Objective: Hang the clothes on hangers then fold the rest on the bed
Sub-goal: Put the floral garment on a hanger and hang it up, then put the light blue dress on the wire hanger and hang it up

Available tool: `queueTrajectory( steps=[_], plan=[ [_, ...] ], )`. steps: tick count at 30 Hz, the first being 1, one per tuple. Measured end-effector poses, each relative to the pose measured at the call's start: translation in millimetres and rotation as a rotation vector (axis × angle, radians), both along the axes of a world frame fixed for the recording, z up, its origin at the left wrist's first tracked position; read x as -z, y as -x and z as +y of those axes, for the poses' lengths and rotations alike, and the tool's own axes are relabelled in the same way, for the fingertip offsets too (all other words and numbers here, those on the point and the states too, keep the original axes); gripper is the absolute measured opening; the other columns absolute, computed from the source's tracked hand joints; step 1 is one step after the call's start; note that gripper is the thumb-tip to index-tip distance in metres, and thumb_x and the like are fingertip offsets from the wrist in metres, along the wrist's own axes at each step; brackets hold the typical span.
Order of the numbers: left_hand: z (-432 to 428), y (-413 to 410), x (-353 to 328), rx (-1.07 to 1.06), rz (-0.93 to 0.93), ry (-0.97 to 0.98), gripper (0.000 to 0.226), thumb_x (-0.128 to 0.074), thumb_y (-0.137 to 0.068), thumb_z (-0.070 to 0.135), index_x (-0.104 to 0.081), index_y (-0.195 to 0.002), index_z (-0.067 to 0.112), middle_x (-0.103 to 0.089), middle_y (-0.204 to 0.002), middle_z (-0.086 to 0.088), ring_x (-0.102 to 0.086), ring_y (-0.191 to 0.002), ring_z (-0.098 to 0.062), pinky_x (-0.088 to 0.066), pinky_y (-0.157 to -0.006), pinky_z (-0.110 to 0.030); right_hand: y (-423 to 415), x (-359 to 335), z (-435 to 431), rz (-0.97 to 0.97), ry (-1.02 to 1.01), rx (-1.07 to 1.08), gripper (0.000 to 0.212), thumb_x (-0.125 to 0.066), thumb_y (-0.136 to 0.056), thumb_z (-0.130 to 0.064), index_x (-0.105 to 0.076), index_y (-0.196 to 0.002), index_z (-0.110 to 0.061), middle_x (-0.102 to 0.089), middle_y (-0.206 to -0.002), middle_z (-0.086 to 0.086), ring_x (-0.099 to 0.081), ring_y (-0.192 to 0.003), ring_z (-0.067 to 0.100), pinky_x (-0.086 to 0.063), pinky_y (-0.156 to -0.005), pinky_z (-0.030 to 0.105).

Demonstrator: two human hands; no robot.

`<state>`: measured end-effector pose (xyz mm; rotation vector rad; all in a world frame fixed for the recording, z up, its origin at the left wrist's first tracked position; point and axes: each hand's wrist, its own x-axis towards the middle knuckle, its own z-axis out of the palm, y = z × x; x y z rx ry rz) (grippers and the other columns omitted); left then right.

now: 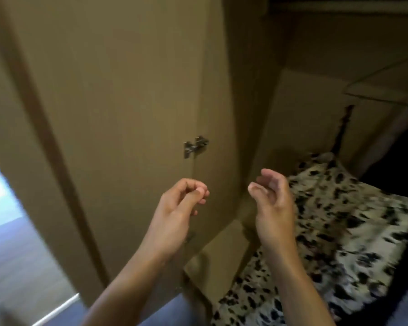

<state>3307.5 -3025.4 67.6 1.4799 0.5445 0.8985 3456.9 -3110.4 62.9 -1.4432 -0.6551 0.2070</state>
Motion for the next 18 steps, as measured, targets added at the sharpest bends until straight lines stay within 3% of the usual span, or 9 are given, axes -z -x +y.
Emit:
queueTrajectory(
  steps=[3, 10, 16, 18],
  plan=[
    [10.4, 59.0, 9.1, -0.163, -0.004, -0.010, 0.030, -0.053, -0.084, 0.034, -0.067, -0.097, 0.012, -0.070, -0.095, -0.003, -0.064, -0.091, -0.015, -0.046, -0.076, -0.026, 52.1, 4.3, 35.2, 0.031, 0.024, -0.196, 0.035, -0.064, -0.095, -0.007, -0.055, -0.128, -0.016, -0.061, -0.119, -0.002, -0.061, -0.086, -0.016, -0.046, -0.071, 0.004],
    [29.0, 183.2, 38.4, -0.504, 0.004, 0.094, 0.017, -0.056, -0.089, 0.030, -0.069, -0.089, 0.018, -0.068, -0.093, -0.013, -0.061, -0.086, -0.017, -0.044, -0.077, -0.033, 177.2, 13.0, 116.2, 0.070, 0.053, -0.557, 0.029, -0.064, -0.095, -0.006, -0.058, -0.121, -0.018, -0.063, -0.111, -0.001, -0.061, -0.088, -0.011, -0.047, -0.075, 0.007],
    [60.7, 289.5, 57.3, -0.757, 0.040, 0.154, 0.043, -0.057, -0.073, 0.050, -0.069, -0.092, 0.013, -0.073, -0.091, -0.004, -0.066, -0.085, -0.012, -0.048, -0.074, -0.031, 298.8, 35.8, 171.8, 0.038, 0.153, -0.842, 0.025, -0.063, -0.095, -0.009, -0.061, -0.115, -0.025, -0.066, -0.109, -0.004, -0.063, -0.095, -0.002, -0.048, -0.081, 0.014],
    [72.8, 322.5, 65.8, -0.821, 0.058, 0.173, 0.037, -0.056, -0.080, 0.045, -0.068, -0.094, 0.014, -0.074, -0.093, -0.001, -0.068, -0.089, -0.014, -0.049, -0.077, -0.033, 335.3, 45.7, 190.7, 0.032, 0.216, -0.908, 0.025, -0.063, -0.096, -0.013, -0.061, -0.114, -0.029, -0.066, -0.108, -0.008, -0.064, -0.098, 0.000, -0.050, -0.085, 0.020]
  ],
)
